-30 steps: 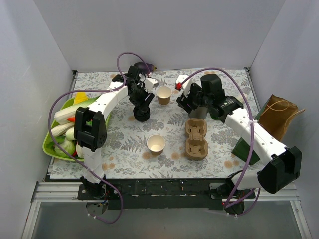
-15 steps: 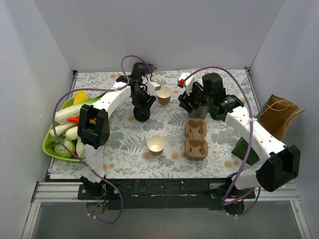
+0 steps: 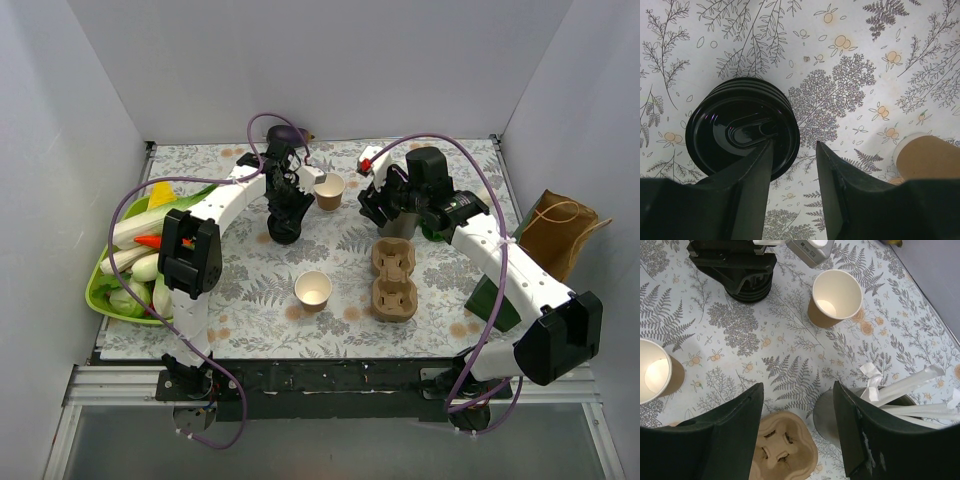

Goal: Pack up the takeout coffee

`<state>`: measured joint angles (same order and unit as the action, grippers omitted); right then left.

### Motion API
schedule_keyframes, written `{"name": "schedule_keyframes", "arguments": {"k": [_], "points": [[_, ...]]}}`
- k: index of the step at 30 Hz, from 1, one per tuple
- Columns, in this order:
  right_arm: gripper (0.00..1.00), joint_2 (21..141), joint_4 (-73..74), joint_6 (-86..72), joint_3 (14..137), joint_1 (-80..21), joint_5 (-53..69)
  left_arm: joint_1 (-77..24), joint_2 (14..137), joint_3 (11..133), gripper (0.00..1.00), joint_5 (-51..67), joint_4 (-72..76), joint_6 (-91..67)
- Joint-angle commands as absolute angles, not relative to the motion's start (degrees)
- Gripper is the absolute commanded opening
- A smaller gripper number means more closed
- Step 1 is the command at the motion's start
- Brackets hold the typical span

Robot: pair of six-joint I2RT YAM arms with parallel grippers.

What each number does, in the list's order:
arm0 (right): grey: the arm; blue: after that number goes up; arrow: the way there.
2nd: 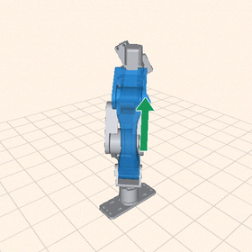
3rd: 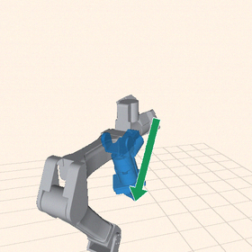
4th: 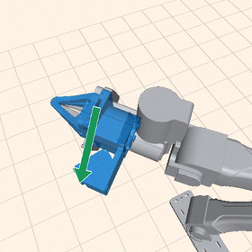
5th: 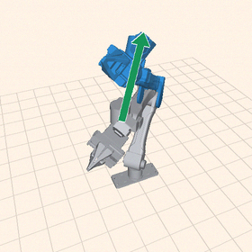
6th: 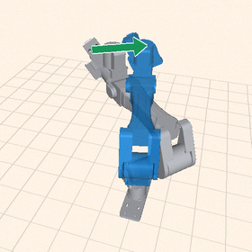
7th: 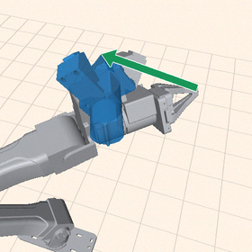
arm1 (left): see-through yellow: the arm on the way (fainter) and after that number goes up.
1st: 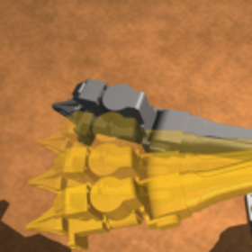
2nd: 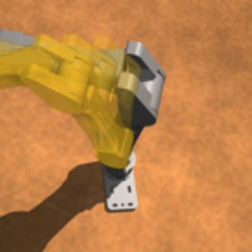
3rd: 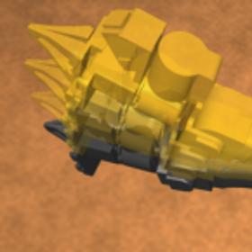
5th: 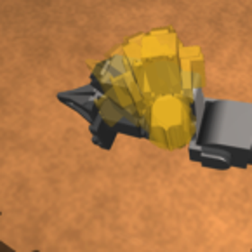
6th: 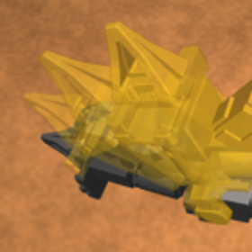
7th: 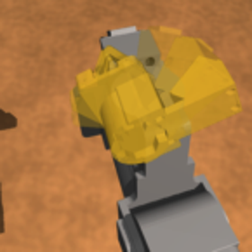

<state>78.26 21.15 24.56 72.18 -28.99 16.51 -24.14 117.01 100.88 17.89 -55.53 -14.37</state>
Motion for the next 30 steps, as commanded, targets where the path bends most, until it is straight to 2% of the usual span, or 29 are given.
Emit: {"name": "schedule_keyframes", "arguments": {"k": [1,24,30], "points": [[0.66,77.8,19.9,24.2,71.5,-28.7,17.0,-24.3,117.2,101.5,0.38,18.0,-55.4,-14.2],[0.66,77.7,19.4,24.3,70.7,-28.3,17.0,-24.5,117.8,99.2,0.36,18.1,-55.8,-14.7],[0.66,77.7,19.4,24.3,70.8,-28.3,17.0,-24.7,117.8,99.1,0.32,18.1,-55.7,-14.9]]}}
